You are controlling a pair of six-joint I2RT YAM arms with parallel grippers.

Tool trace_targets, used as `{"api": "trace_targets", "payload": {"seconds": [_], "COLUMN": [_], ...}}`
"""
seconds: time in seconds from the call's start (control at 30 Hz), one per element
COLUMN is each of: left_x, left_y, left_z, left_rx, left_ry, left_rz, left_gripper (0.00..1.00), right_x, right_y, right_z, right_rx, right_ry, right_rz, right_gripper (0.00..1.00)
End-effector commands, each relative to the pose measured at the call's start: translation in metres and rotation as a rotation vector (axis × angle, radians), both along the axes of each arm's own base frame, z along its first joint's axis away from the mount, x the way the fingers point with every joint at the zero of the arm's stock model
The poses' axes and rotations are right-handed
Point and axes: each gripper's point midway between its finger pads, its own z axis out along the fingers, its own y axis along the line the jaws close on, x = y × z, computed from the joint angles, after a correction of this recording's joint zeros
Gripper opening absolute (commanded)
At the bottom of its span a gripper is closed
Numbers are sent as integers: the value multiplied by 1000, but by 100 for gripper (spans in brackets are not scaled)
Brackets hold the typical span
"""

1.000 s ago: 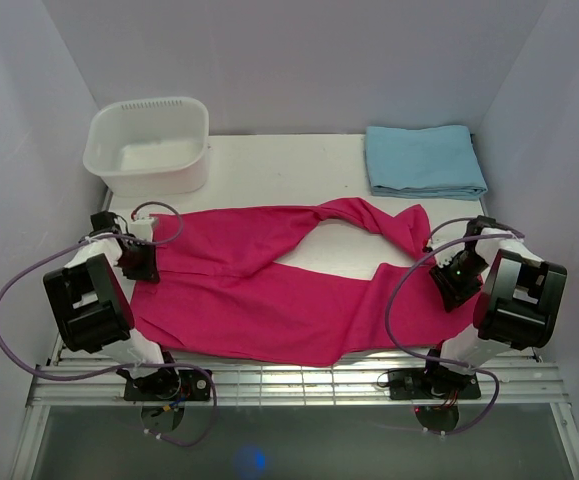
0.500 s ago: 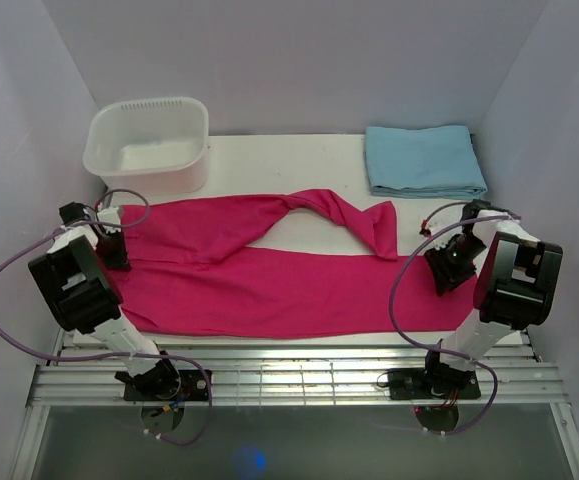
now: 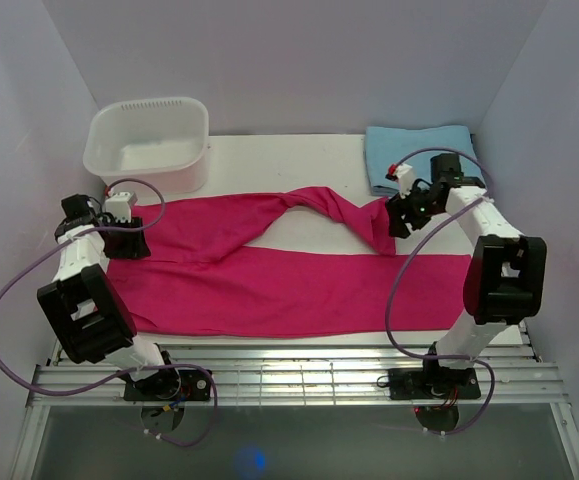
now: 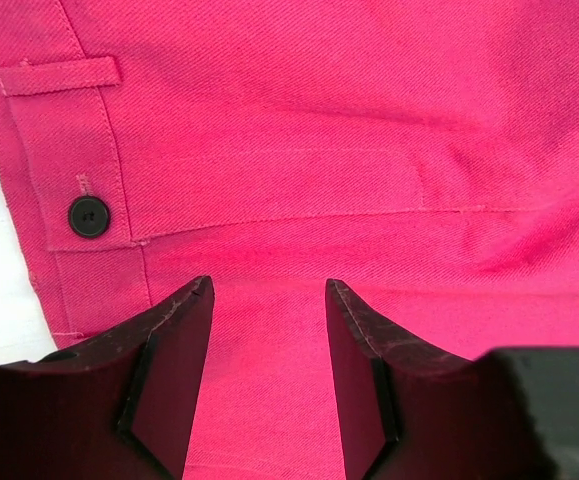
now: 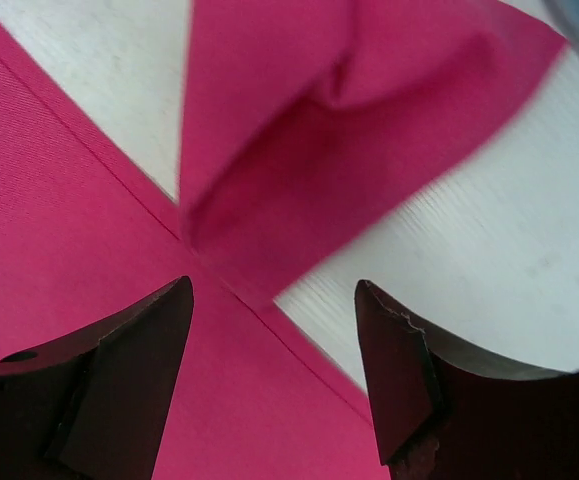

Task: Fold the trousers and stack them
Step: Flatten the trousers out

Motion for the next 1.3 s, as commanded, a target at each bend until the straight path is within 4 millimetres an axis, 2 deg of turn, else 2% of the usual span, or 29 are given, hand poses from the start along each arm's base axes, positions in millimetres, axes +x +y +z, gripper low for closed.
{"api": "trace_targets", "payload": {"seconds": [0.0, 0.03, 0.13, 0.27, 0.3, 0.37, 0.4, 0.43, 0.5, 0.53, 0.57, 0.6, 0.63, 0.67, 0.7, 0.77, 0.87, 0.9, 0.93, 1.0, 1.07, 1.1, 1.13, 1.17, 1.2, 1.23, 1.27], "left_x": [0, 2, 5, 11, 12, 14, 15, 16, 15, 13, 14, 10, 6, 5, 1, -3, -9, -11, -14, -24, -33, -36, -40, -37, -38, -39, -49], "left_y": [-8, -11, -21, -32, -33, -38, -40, -41, -50, -54, -57, -66, -71, -77, -84, -96, -110, -114, -119, -138, -165, -176, -200, -209, -222, -238, -272], "left_z": [10, 14, 31, 56, 61, 75, 81, 87, 108, 112, 120, 136, 137, 145, 156, 165, 179, 182, 185, 189, 194, 185, 188, 184, 176, 175, 180], "left_rx": [-39, -53, -86, -101, -101, -98, -94, -89, -71, -66, -34, -24, -18, 1, 33, 59, 120, 131, 148, 156, 167, 141, 89, 72, 19, -32, -157], "left_ry": [-26, -40, -103, -201, -220, -267, -289, -316, -401, -429, -484, -555, -583, -628, -683, -728, -799, -813, -835, -874, -928, -923, -947, -934, -906, -889, -854], "left_rz": [-14, -22, -56, -99, -107, -136, -147, -163, -226, -253, -296, -348, -380, -420, -474, -540, -627, -650, -691, -767, -863, -887, -932, -913, -907, -908, -916], "left_gripper": [60, 60, 62, 65, 65, 65, 65, 65, 64, 64, 64, 64, 65, 66, 67, 69, 70, 70, 71, 72, 75, 78, 79, 79, 79, 80, 80], "right_x": [2, 1, -2, -2, 0, 7, 10, 13, 15, 14, 8, 5, 1, -11, -20, -47, -83, -92, -100, -117, -123, -123, -125, -125, -119, -117, -109], "right_y": [39, 48, 59, 59, 58, 53, 53, 54, 70, 79, 101, 112, 123, 141, 151, 176, 195, 196, 195, 192, 189, 189, 188, 188, 191, 192, 194], "right_z": [-18, -27, -45, -66, -69, -73, -69, -60, -24, 3, 29, 70, 90, 114, 138, 165, 185, 188, 177, 185, 174, 171, 173, 156, 172, 172, 171], "right_rx": [23, 15, -21, -103, -121, -160, -166, -157, -65, -7, 116, 196, 263, 375, 443, 602, 810, 853, 888, 979, 996, 992, 986, 973, 998, 1015, 1036], "right_ry": [10, 22, 47, 72, 70, 64, 61, 53, 56, 35, 37, 18, 17, 30, 44, 117, 263, 305, 393, 526, 598, 590, 562, 573, 496, 470, 423], "right_rz": [69, 92, 125, 137, 135, 111, 101, 92, 87, 92, 139, 137, 155, 208, 218, 315, 385, 396, 377, 395, 358, 347, 343, 281, 288, 267, 212], "right_gripper": [72, 73, 74, 74, 67, 44, 20, 10, 8, 8, 8, 8, 8, 8, 8, 8, 8, 8, 8, 8, 8, 8, 8, 8, 8, 8, 8]}}
